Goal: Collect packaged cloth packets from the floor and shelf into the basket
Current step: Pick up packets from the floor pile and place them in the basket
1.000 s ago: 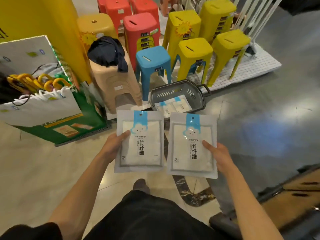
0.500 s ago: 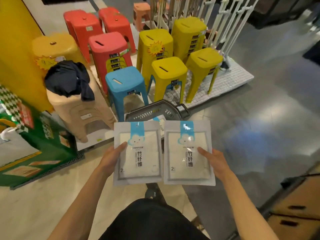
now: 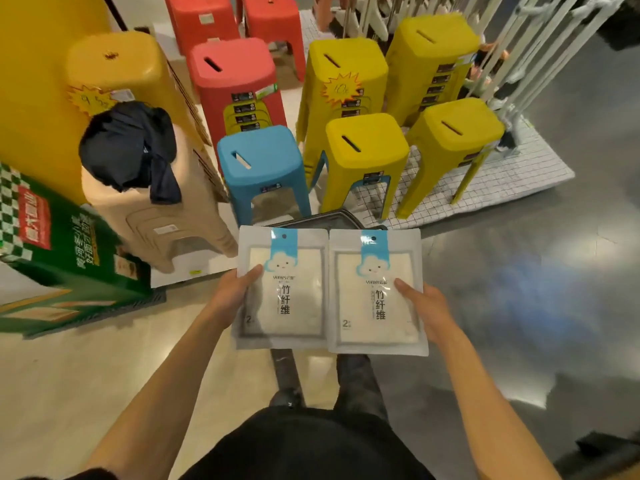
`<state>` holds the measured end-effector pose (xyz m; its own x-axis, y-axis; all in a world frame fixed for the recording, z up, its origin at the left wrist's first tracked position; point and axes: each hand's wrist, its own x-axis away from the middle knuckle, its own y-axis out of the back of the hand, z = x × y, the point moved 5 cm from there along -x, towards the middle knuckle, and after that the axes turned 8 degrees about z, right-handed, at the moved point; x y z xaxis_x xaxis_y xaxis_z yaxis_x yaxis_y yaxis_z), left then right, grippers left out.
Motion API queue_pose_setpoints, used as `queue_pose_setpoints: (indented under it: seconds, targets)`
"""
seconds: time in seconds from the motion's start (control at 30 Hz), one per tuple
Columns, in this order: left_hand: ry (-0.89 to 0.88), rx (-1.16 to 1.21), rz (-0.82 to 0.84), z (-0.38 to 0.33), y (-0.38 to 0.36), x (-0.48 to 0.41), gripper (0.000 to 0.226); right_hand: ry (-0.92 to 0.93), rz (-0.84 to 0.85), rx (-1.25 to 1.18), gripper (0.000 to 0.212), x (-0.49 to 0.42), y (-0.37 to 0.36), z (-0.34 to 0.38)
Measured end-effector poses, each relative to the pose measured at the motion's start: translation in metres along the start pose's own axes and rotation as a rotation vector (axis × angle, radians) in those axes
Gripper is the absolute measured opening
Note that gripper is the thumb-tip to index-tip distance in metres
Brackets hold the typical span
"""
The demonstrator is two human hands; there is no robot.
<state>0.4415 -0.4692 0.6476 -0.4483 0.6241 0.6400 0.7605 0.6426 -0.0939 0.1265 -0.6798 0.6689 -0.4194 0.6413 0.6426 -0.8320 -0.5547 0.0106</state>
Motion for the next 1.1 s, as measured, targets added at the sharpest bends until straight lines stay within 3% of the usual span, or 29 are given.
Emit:
queue_pose_setpoints:
  seconds: [0.33,0.5,0.67,0.97,1.1]
  targets:
    - [0.103,0.025,-0.224,0.000,-0.048,-0.087,0.028,-0.169,0.161,0.192,0.031,-0.152,0.031,0.047]
    - [0.176,0.119,-0.313,0.022,-0.054,-0.121,0.013,-0.228,0.161,0.249,0.034,-0.214,0.032,0.040]
    - [0.249,0.137,-0.344,0.065,-0.041,-0.163,0.030,-0.278,0.152,0.307,0.035,-0.267,0.020,0.008]
    - [0.351,0.092,-0.340,0.153,-0.013,-0.270,0.022,-0.346,0.132,0.321,0.010,-0.373,-0.011,-0.080]
    - [0.373,0.068,-0.348,0.190,0.001,-0.322,0.028,-0.358,0.124,0.319,0.007,-0.426,-0.023,-0.116]
